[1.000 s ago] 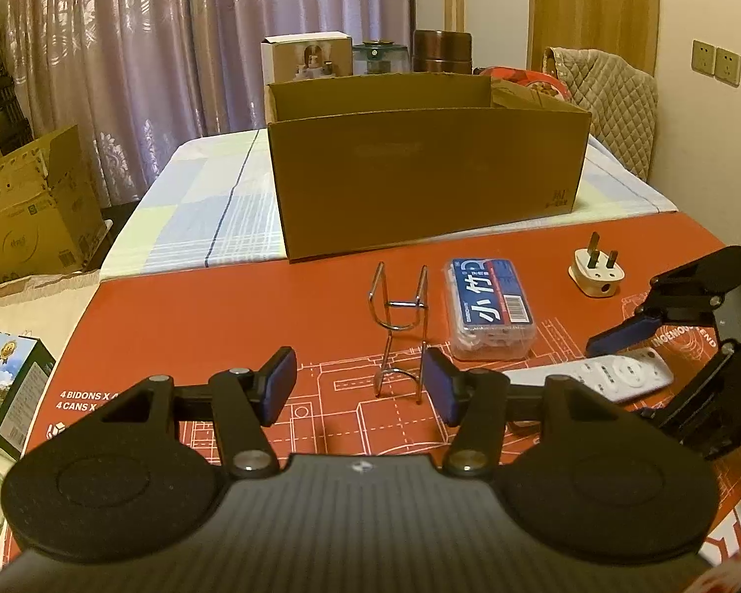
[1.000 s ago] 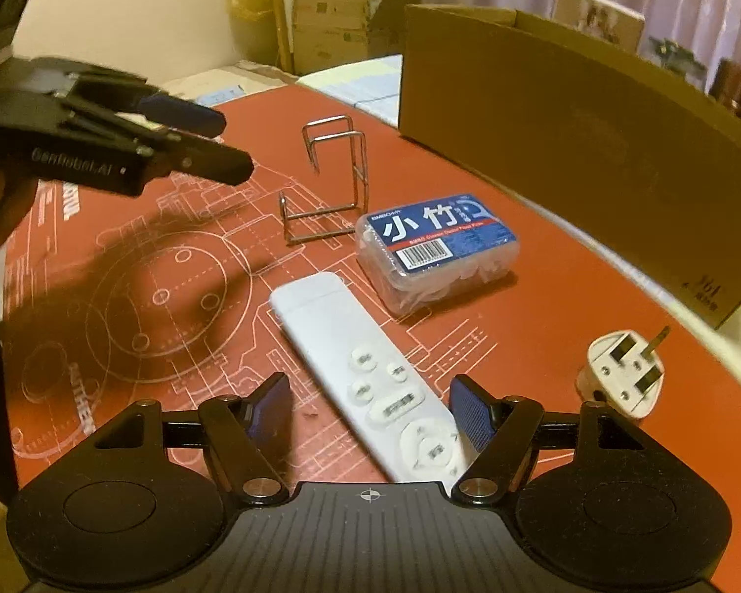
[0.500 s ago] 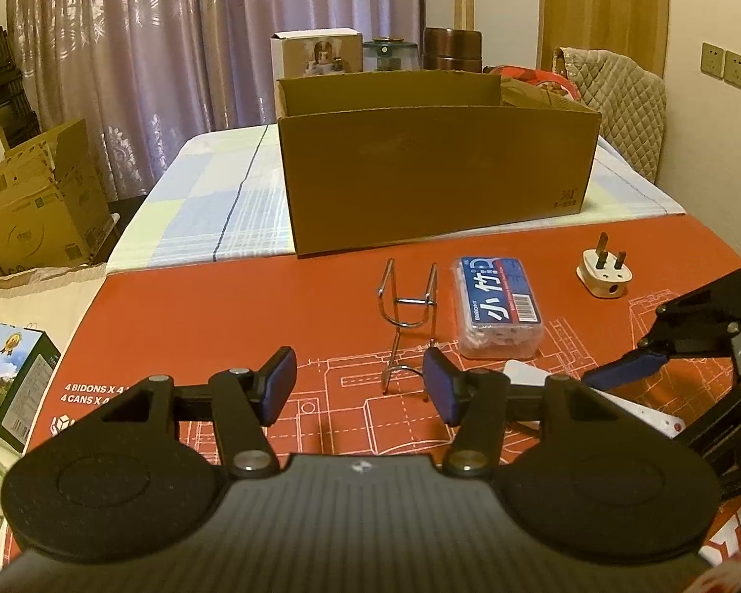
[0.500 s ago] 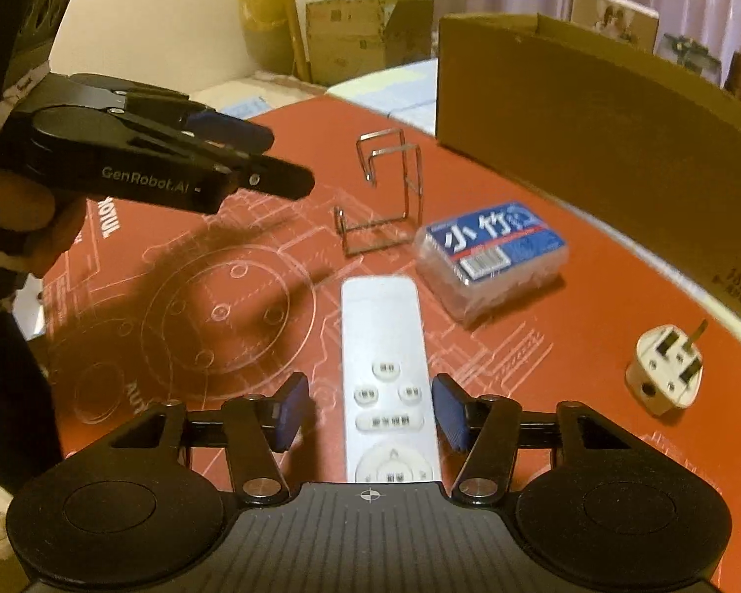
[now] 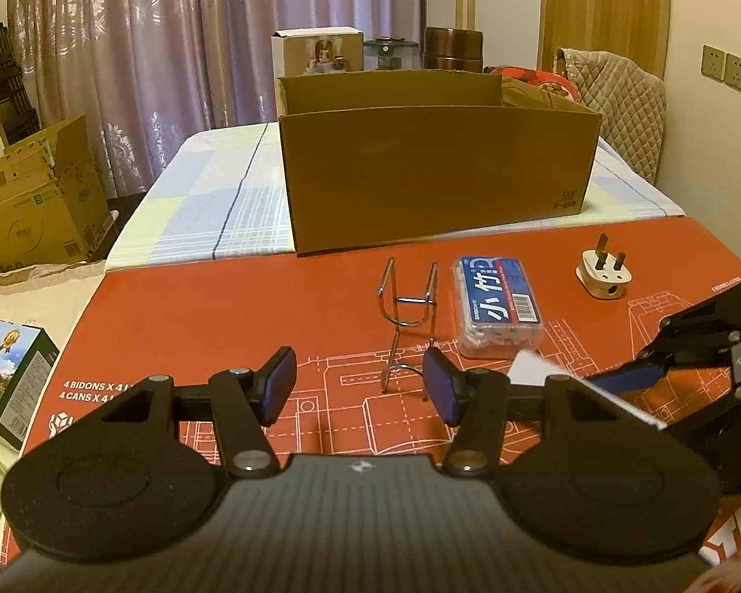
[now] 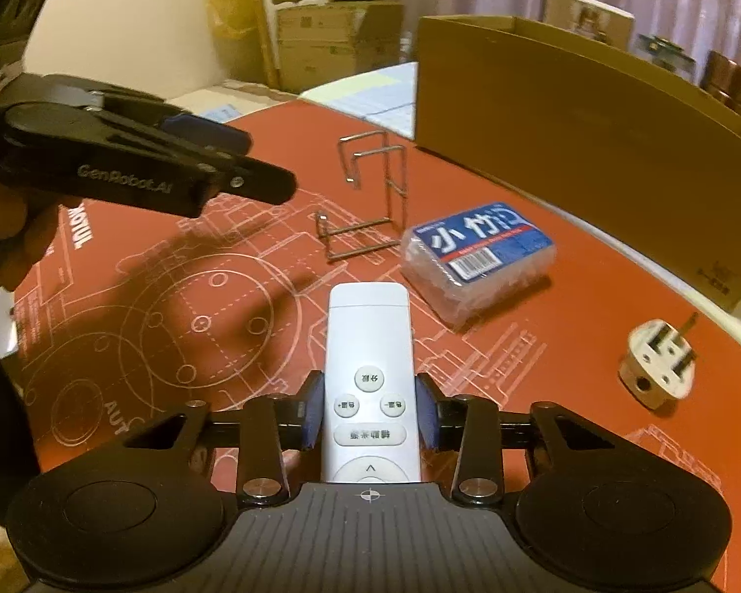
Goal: Organize rigid objects
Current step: 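Grasp the white remote with the right gripper while the left gripper approaches the wire rack, then lift the white remote with the right gripper while the left gripper grasps the wire rack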
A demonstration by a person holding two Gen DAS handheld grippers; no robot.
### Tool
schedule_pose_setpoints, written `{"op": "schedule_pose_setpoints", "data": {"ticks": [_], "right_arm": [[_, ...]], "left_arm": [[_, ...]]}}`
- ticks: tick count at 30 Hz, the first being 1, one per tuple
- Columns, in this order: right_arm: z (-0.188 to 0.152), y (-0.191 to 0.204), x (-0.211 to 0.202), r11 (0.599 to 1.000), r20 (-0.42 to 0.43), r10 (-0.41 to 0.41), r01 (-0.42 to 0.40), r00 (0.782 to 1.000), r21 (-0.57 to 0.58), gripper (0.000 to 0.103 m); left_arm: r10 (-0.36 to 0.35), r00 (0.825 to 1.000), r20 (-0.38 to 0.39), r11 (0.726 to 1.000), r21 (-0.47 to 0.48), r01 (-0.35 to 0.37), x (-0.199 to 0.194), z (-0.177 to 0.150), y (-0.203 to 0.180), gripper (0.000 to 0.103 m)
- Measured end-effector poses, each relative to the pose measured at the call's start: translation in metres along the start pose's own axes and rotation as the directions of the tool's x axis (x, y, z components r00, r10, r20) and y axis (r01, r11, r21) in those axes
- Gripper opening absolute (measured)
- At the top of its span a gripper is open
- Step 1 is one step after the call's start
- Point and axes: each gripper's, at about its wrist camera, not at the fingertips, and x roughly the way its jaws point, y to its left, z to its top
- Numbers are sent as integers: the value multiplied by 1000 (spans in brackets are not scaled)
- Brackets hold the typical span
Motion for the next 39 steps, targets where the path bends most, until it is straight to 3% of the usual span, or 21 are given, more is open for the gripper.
{"op": "schedule_pose_setpoints", "data": {"ticks": [9,15,24,39], "right_arm": [[11,-18,-33,988,109,-103,90,989,122,35],[15,-30,-32,976,107,-135,114,985,184,35],[21,-35,-31,971,122,-153,126,981,204,35],[29,-37,-33,963,143,-166,129,976,238,35]], "left_arm": [[-28,999,-19,999,32,28,8,-1,-7,52],[-27,1000,-1,995,94,27,29,11,-17,52],[-56,998,14,997,58,55,49,30,-18,51],[-78,997,2,996,40,78,57,34,-17,23]]}}
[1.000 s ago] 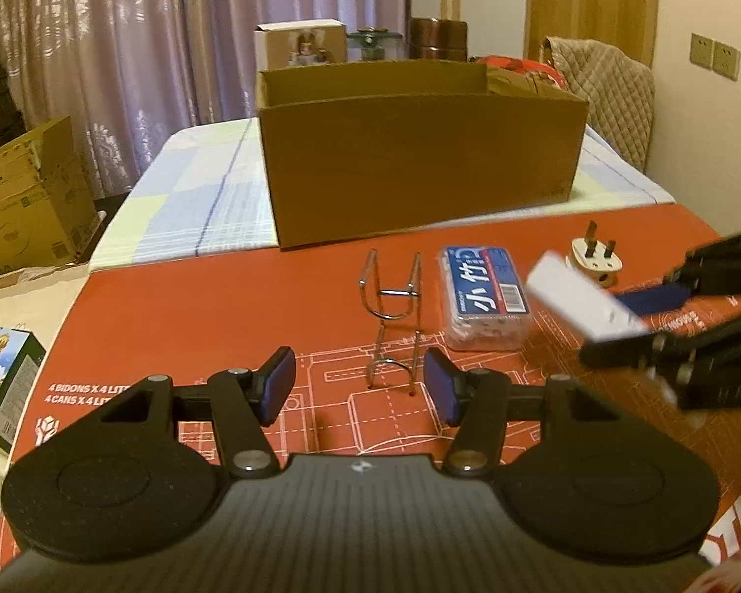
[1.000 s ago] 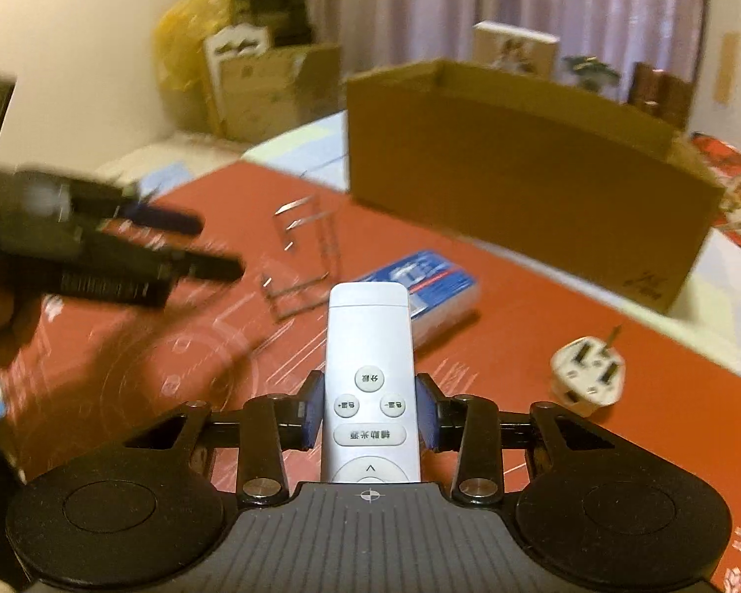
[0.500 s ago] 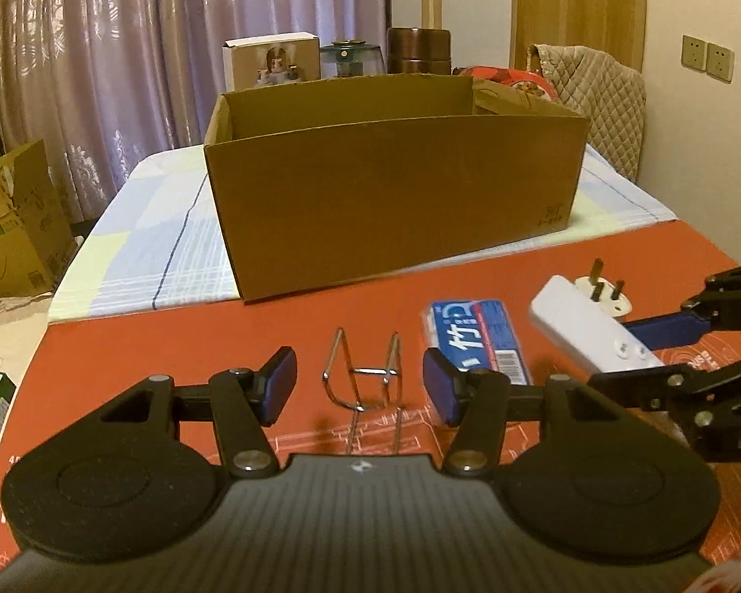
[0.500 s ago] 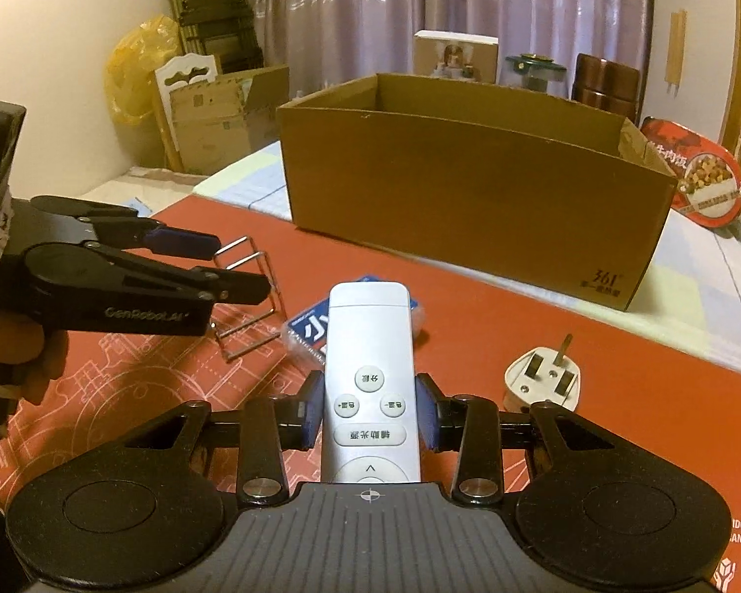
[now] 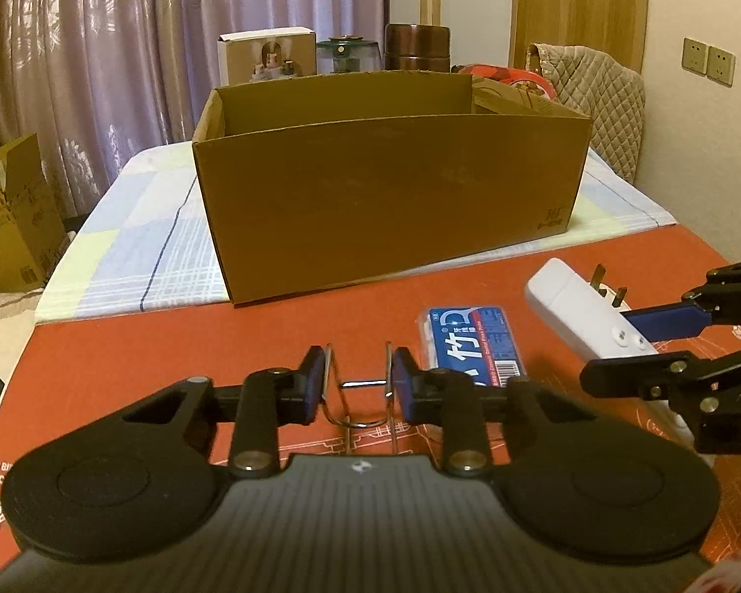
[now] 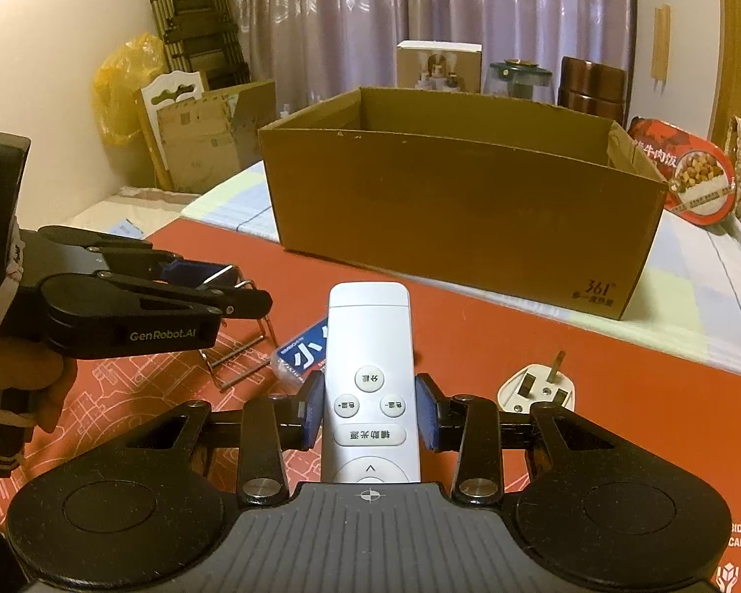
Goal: Organize rigid objects
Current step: 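Lift the white remote with the right gripper while the left gripper grasps the wire rack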
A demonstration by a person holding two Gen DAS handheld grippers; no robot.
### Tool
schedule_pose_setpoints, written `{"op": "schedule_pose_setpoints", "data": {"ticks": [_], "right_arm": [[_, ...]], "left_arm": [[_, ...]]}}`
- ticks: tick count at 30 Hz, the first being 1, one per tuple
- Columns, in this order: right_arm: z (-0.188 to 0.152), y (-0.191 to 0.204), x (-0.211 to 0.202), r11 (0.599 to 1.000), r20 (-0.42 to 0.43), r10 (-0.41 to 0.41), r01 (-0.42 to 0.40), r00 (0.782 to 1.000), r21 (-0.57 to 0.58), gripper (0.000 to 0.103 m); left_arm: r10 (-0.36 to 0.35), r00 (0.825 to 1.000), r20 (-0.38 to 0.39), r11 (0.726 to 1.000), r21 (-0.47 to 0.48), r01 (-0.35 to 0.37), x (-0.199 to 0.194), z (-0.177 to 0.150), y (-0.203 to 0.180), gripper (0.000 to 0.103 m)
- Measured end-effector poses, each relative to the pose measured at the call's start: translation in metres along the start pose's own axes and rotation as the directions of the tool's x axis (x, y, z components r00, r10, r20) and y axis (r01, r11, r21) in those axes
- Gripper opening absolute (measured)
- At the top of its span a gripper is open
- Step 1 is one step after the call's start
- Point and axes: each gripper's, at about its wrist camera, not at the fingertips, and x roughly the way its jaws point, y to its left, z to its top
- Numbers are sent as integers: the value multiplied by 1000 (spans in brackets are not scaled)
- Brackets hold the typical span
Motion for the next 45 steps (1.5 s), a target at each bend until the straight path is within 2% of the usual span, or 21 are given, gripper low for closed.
{"op": "schedule_pose_setpoints", "data": {"ticks": [22,45], "right_arm": [[6,4,0,1000,11,3,-3,1000,1,35],[12,10,-1,1000,20,3,-3,1000,-1,35]], "left_arm": [[10,1000,-26,998,-64,-12,-18,7,3,23],[6,999,-32,998,-60,-8,-26,10,-1,23]]}}
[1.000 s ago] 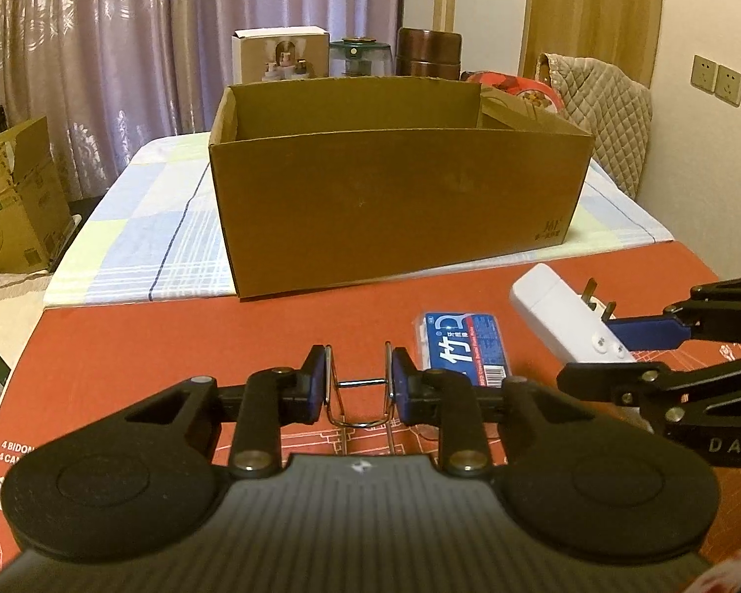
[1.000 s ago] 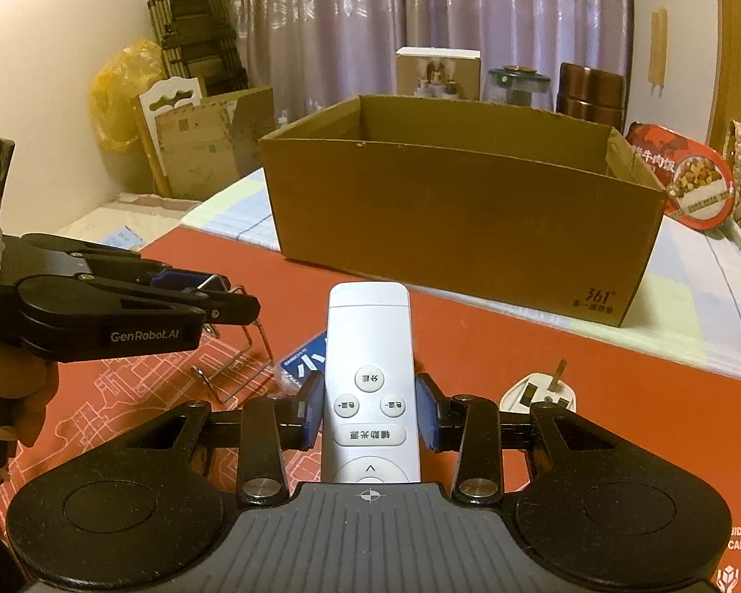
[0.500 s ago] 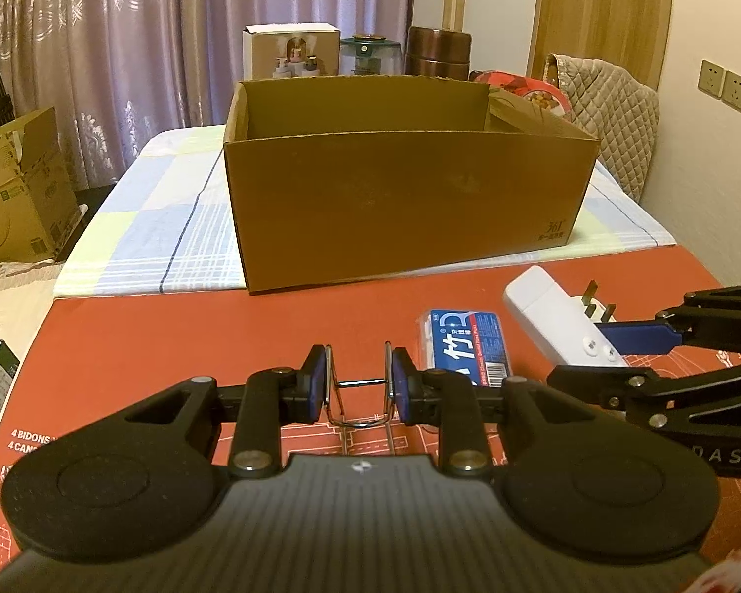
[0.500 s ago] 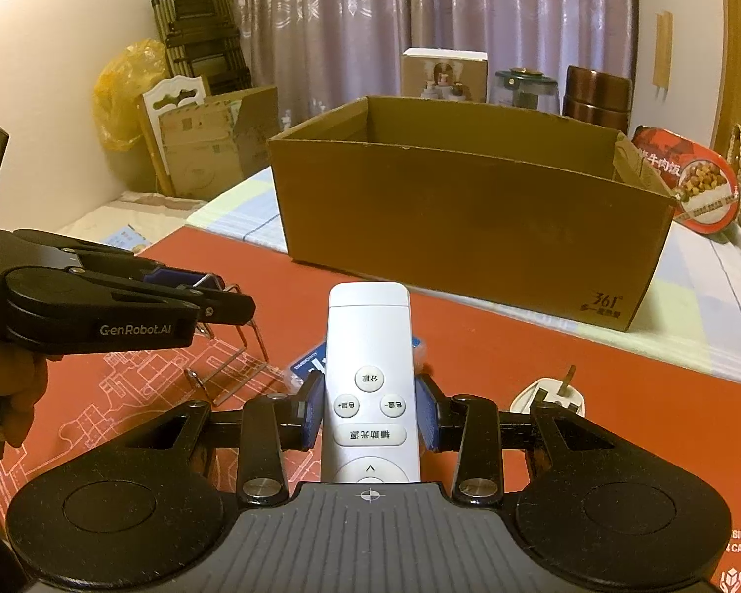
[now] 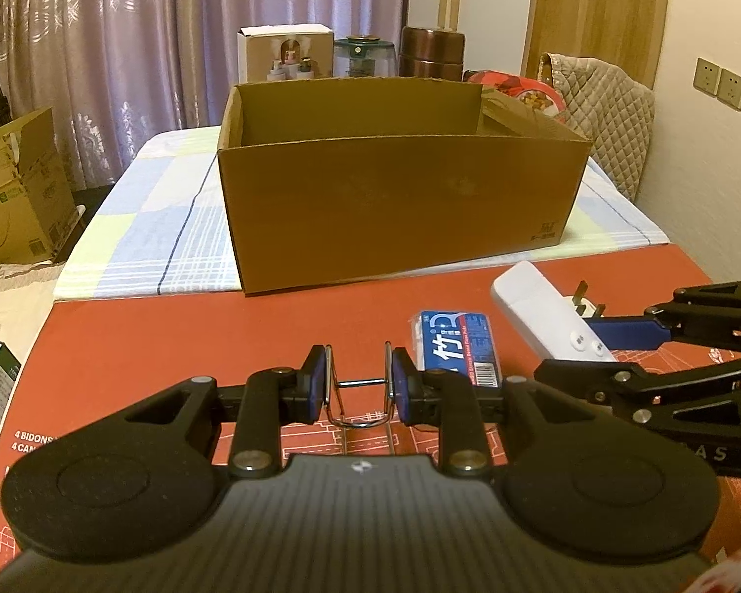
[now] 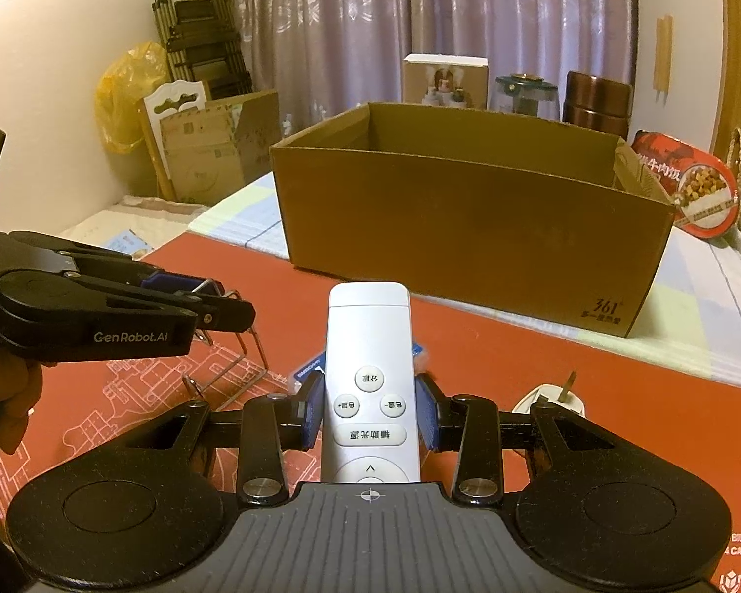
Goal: Organize rigid objects
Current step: 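Lift the white remote with the right gripper while the left gripper grasps the wire rack, then carry the wire rack with the left gripper while the right gripper carries the remote to the box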
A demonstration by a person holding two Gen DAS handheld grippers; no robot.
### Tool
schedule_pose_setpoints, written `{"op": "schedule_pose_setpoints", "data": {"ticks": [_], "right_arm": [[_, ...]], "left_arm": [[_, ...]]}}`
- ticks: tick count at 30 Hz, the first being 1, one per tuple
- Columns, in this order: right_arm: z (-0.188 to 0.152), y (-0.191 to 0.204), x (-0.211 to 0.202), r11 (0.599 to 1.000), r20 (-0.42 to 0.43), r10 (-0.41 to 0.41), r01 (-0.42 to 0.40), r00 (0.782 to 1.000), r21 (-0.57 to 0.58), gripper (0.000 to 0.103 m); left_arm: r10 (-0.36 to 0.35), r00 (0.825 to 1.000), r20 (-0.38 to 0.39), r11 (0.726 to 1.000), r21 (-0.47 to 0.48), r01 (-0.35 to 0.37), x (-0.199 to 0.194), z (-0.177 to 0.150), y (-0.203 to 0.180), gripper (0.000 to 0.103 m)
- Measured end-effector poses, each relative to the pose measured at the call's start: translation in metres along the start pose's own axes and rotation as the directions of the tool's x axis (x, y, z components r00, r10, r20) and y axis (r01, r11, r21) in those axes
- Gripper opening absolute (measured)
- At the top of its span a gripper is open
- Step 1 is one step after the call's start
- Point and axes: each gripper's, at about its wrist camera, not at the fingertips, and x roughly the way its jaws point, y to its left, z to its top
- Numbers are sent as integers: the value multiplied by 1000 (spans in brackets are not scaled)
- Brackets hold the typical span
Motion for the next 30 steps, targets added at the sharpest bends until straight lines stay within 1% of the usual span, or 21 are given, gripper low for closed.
{"op": "schedule_pose_setpoints", "data": {"ticks": [16,30], "right_arm": [[3,-1,-6,1000,21,-11,10,1000,10,35],[11,-4,-11,999,46,-23,21,999,33,35]], "left_arm": [[-23,1000,10,1000,5,23,-13,9,-6,23],[-52,998,39,999,12,52,-23,22,-14,23]]}}
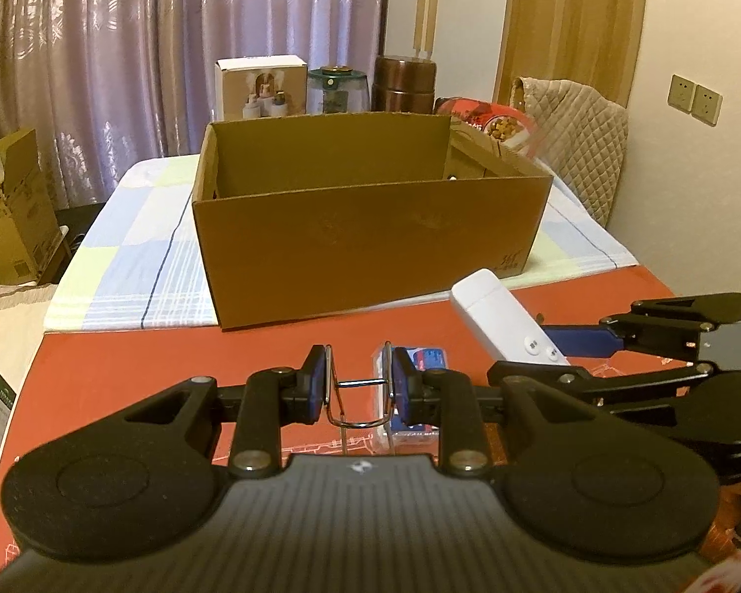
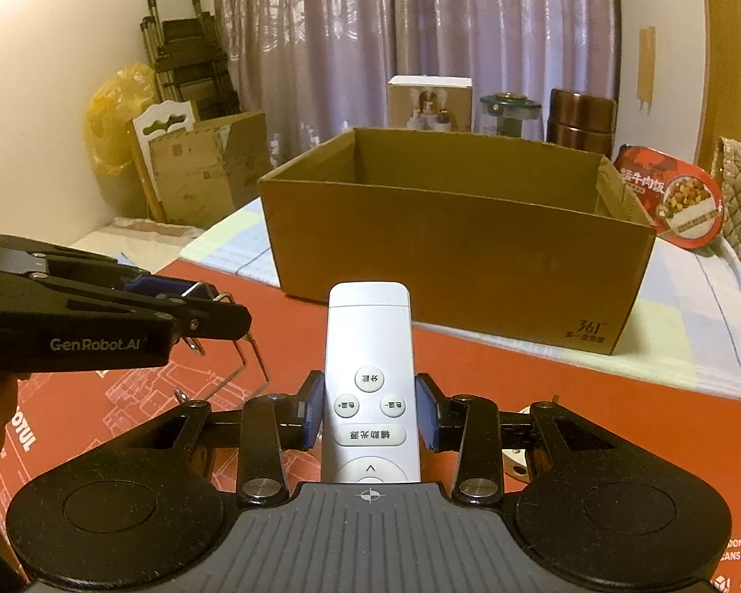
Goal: Organize rigid objects
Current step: 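Carry the wire rack with the left gripper while the right gripper carries the remote to the box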
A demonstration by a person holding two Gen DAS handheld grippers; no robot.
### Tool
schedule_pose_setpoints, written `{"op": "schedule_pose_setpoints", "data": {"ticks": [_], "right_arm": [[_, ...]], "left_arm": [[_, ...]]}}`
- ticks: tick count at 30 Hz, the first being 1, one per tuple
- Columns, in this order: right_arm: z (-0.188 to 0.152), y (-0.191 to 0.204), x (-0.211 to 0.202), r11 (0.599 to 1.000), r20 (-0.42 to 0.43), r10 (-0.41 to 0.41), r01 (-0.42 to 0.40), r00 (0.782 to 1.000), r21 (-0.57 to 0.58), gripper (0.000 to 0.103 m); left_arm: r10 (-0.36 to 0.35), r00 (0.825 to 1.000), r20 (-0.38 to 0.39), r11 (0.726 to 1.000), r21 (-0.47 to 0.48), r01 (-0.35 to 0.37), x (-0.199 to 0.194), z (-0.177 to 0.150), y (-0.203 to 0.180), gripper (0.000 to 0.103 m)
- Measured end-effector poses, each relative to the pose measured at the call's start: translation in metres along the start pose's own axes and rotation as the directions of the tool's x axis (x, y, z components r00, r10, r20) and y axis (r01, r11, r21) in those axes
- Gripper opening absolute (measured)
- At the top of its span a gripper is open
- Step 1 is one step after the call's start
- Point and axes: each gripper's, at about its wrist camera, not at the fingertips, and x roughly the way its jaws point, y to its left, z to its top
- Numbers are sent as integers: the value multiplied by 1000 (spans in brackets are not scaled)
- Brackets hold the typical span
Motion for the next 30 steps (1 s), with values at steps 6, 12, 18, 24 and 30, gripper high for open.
{"op": "schedule_pose_setpoints", "data": {"ticks": [6,12,18,24,30], "right_arm": [[7,-4,-5,1000,23,-9,8,1000,21,35],[14,-11,-8,999,36,-20,19,999,48,35],[27,-17,-11,997,56,-36,32,998,66,35],[47,-26,-15,994,94,-72,64,993,86,35],[68,-40,-19,987,130,-111,94,985,133,35]], "left_arm": [[-8,1000,17,1000,-5,8,-1,8,-4,23],[-18,999,33,1000,-16,19,-2,16,-8,23],[-30,998,55,999,-16,31,-2,28,-14,23],[-37,994,100,999,-23,39,-4,50,-16,23],[-36,989,146,998,-43,42,-3,74,-11,23]]}}
